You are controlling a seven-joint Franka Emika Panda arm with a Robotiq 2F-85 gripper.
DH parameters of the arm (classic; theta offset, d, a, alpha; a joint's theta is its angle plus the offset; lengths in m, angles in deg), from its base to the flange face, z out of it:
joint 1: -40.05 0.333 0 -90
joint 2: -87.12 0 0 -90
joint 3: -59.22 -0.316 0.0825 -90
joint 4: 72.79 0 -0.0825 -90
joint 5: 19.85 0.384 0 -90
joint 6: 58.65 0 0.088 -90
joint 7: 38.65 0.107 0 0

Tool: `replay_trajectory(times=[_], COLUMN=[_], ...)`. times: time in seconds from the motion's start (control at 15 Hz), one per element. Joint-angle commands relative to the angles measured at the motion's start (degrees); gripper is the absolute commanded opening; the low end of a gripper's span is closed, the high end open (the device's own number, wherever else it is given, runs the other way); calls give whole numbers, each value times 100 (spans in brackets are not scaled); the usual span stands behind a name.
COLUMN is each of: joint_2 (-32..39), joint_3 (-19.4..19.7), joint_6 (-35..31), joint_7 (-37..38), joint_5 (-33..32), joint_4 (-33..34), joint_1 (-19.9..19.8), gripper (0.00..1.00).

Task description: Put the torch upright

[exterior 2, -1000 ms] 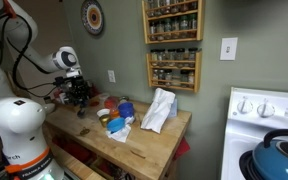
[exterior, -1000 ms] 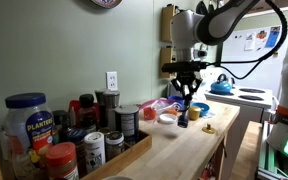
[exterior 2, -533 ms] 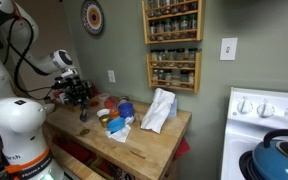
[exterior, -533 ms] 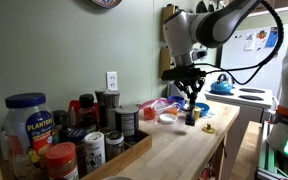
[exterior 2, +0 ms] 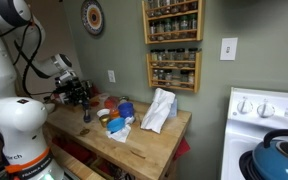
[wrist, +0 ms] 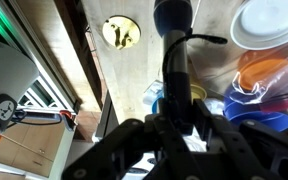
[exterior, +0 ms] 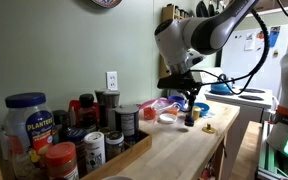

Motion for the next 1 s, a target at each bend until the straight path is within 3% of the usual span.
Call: replay_trajectory(times=[0.0, 0.33, 0.6, 0.8, 0.87, 0.93], joint_2=[377, 712, 942, 1070, 1099, 1102], joint_3=[157, 315, 406, 450, 449, 459], joint_6=[369, 395, 787, 963, 898, 886], joint_7=[556, 989, 1521, 1475, 1449, 1421], joint_5=[-284, -346, -616, -615, -600, -580], joint_4=[291, 474, 643, 773, 781, 797], joint_1=[245, 407, 598, 673, 697, 710], gripper=[7, 7, 7, 7, 54, 55])
